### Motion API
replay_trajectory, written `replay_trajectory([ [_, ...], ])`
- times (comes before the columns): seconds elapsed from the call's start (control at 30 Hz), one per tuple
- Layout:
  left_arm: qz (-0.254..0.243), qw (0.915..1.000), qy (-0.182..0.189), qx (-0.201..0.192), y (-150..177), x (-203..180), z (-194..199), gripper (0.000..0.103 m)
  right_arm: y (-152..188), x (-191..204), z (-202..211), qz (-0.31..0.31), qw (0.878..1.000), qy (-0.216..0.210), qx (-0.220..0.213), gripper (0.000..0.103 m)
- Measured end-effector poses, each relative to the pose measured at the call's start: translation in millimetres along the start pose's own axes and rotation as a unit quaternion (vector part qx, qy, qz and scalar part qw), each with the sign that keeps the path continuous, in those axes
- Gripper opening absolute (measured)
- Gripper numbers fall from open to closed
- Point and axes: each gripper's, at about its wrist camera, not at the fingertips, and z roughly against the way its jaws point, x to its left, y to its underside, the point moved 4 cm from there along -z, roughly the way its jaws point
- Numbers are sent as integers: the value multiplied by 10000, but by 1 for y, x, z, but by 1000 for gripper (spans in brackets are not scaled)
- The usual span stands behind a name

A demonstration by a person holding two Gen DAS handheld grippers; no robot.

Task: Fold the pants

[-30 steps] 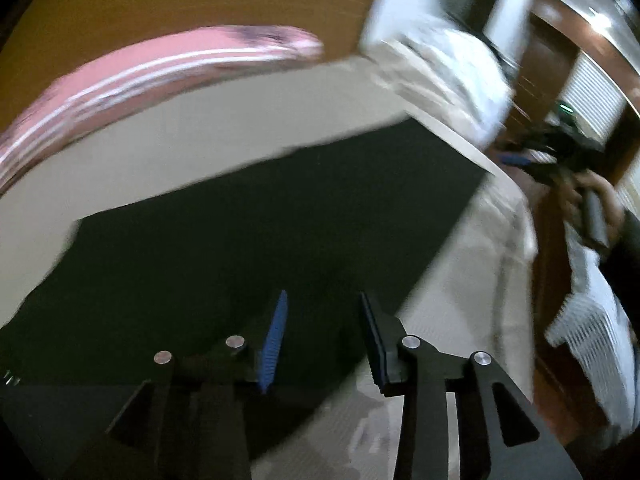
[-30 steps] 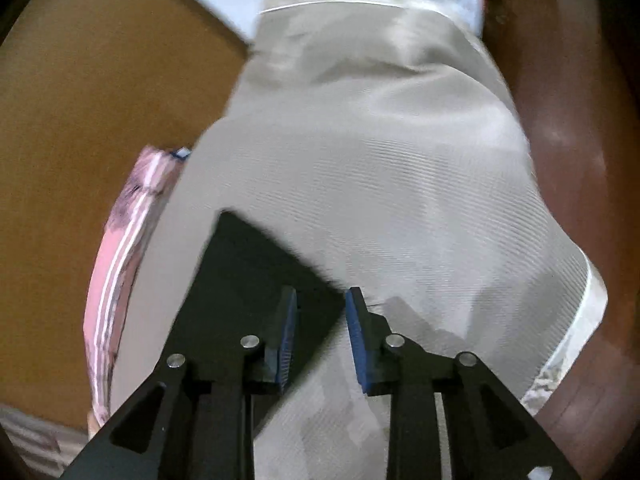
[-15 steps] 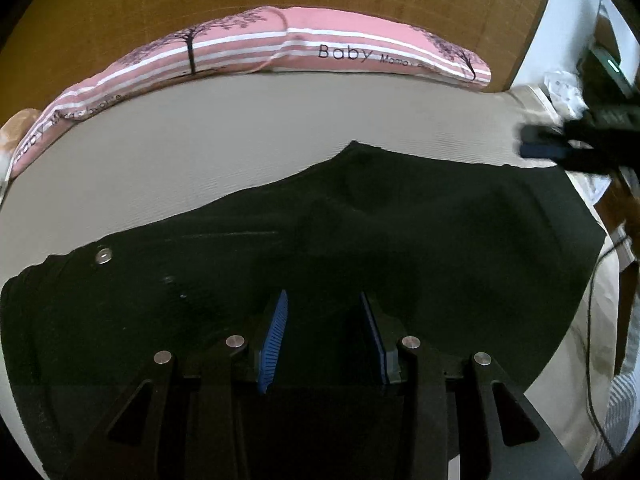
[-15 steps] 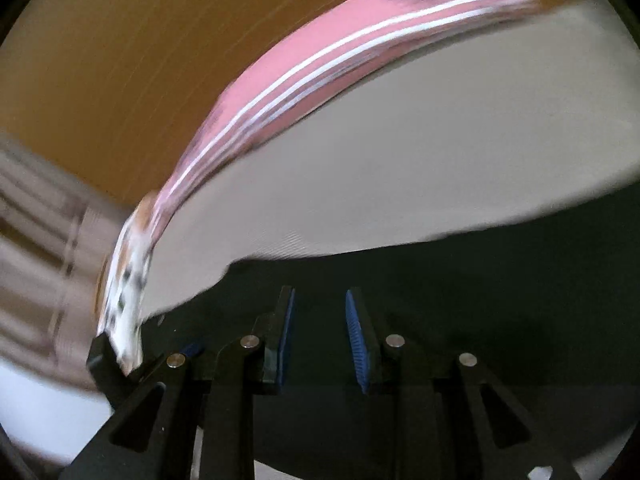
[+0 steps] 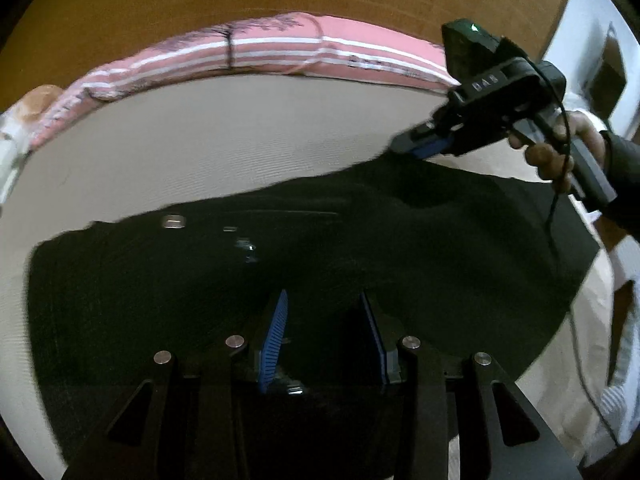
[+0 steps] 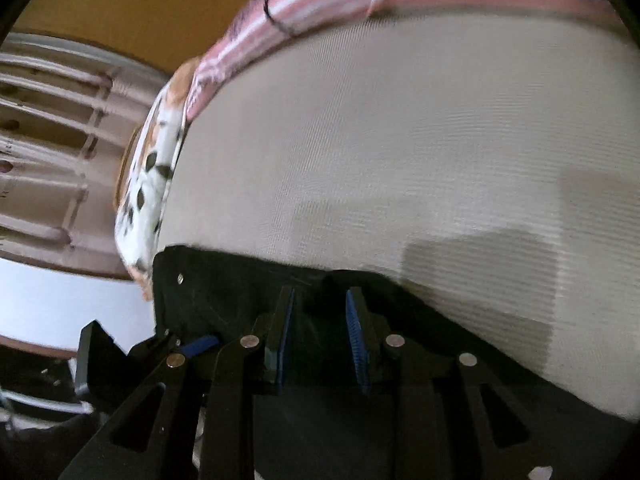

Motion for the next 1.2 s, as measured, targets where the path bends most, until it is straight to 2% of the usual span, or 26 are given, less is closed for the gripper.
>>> replay_trajectory([
  [0.13,-35,10000,-17,-41,-2,12,12,39,-3,8,-20,261,9989,-36,386,26],
  [0.2,-68,9999,-102,-33,-3,17,13,40,-6,10,-22,409,9988,83,258,22],
  [0.23,-37,9999,-106,-14,-2,19,15,40,-8,11,-21,368,9992,73,143,15],
  [0.3,92,9999,9,-43,-1,25,19,40,-11,13,-12,407,9987,204,-249,13],
  [0.4,139,9999,93,21,6,34,17,39,-16,7,0,247,9985,97,-482,12],
  [0.43,66,9999,96,5,10,35,17,39,-18,4,-1,281,9982,182,-507,1],
  [0.5,15,10000,61,-16,11,34,18,39,-26,-4,-5,225,9960,544,-673,4],
  [0.57,-11,10000,33,-4,10,35,17,40,-31,-7,-6,159,9958,515,-745,5],
  [0.63,8,10000,14,32,8,34,17,39,-35,-6,-1,53,9935,723,-880,8],
  [0.73,14,10000,-22,52,5,30,19,40,-34,3,22,-7,9906,634,-1213,8],
  [0.8,20,10000,86,7,2,24,22,41,-22,13,37,104,9901,565,-1281,8],
  [0.9,29,9998,202,-39,-3,11,20,47,-3,23,43,197,9916,492,-1181,8],
  [1.03,-44,9997,243,12,-7,-5,10,48,26,28,27,171,9950,436,-876,8],
  [1.13,-106,9998,114,142,-4,-6,1,48,40,18,9,97,9956,639,-675,8],
  [1.2,-154,9997,60,155,1,-2,-1,48,41,10,2,-8,9925,945,-773,8],
])
